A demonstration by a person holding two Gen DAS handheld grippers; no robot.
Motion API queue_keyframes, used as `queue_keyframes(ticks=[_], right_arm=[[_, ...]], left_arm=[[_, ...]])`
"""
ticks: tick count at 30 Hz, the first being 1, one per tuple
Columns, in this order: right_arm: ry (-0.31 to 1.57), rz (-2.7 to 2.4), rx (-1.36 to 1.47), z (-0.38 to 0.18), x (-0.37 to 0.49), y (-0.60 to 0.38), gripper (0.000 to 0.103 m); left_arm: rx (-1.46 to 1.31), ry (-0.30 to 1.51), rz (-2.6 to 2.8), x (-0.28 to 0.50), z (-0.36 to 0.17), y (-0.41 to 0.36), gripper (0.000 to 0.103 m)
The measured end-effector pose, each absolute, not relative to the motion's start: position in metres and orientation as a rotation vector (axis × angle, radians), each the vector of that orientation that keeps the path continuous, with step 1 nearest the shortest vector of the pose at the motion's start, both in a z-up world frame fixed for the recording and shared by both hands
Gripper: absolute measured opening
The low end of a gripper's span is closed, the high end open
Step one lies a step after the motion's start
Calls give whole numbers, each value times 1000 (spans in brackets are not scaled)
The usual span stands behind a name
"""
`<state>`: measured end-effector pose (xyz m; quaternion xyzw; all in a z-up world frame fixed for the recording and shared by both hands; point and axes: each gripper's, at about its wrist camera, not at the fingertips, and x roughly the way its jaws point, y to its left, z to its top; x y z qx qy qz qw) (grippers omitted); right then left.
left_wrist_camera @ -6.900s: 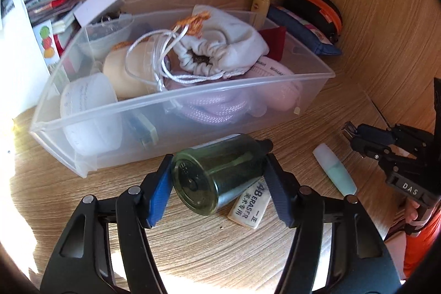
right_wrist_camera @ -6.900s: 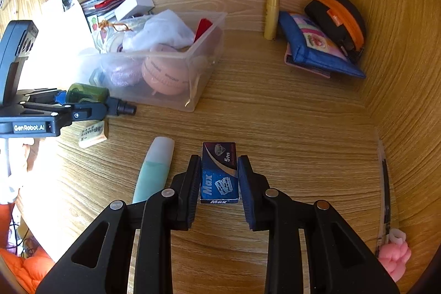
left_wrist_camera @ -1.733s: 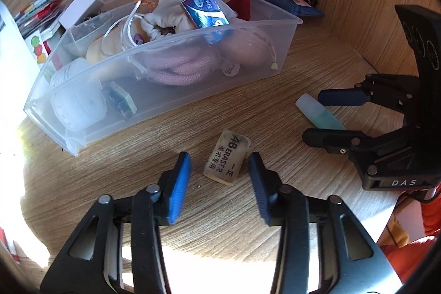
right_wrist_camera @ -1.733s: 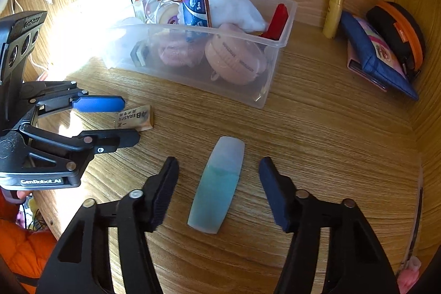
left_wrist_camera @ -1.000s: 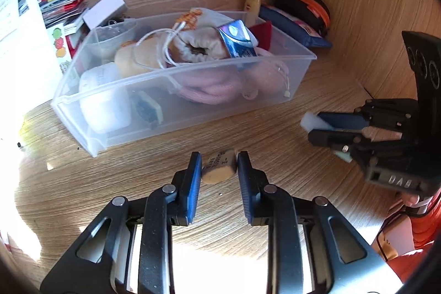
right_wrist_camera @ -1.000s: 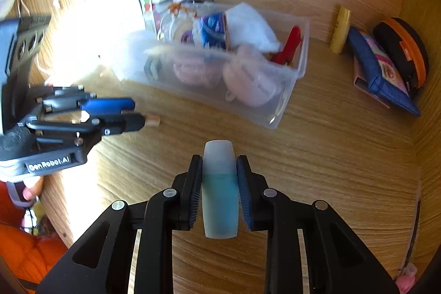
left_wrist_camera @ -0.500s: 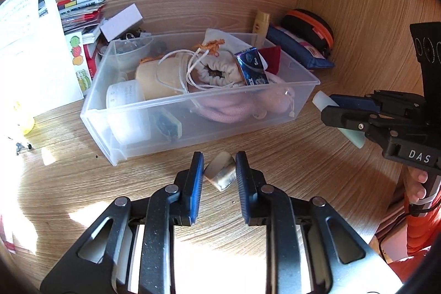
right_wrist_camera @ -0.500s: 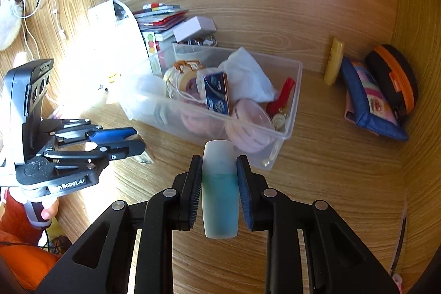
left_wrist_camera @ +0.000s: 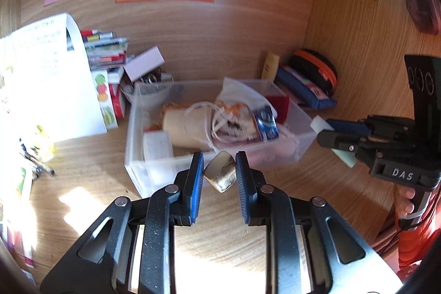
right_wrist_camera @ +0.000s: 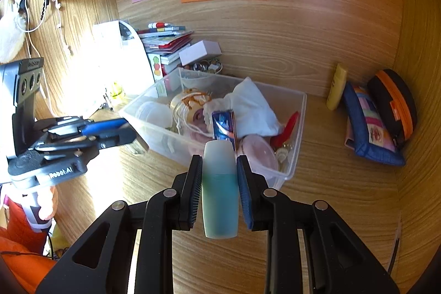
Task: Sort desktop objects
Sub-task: 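Lift and carry the tube and eraser over the clear box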
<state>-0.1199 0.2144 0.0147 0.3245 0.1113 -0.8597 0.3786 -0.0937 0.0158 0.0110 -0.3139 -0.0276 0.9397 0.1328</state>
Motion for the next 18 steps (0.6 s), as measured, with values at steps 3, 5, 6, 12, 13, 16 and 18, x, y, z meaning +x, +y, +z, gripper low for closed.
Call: queue_keyframes(ticks=[3, 5, 6, 12, 13, 16, 18], right_arm=[[278, -2205, 823, 17, -125, 213, 23], [270, -2209, 824, 17, -130, 212, 23], [263, -2209, 826, 17, -132, 212, 23], [244, -2215, 840, 16, -152, 208, 23], [241, -2215, 839, 16, -154, 207, 23], [230, -2217, 845, 14, -165, 206, 23], [225, -2217, 861, 11, -170, 204, 23]], left_arm=[[-877, -97, 2743, -99, 19, 8, 23], [-862, -110, 2752, -104, 24, 4, 23], [-857, -113, 2756, -106, 25, 3, 23], [-857, -131, 2761, -125, 29, -2, 23], [-860, -134, 2760, -128, 29, -2, 23], [-878, -138, 2747, -137, 24, 0, 23], [-899, -137, 2734, -143, 20, 3, 23]])
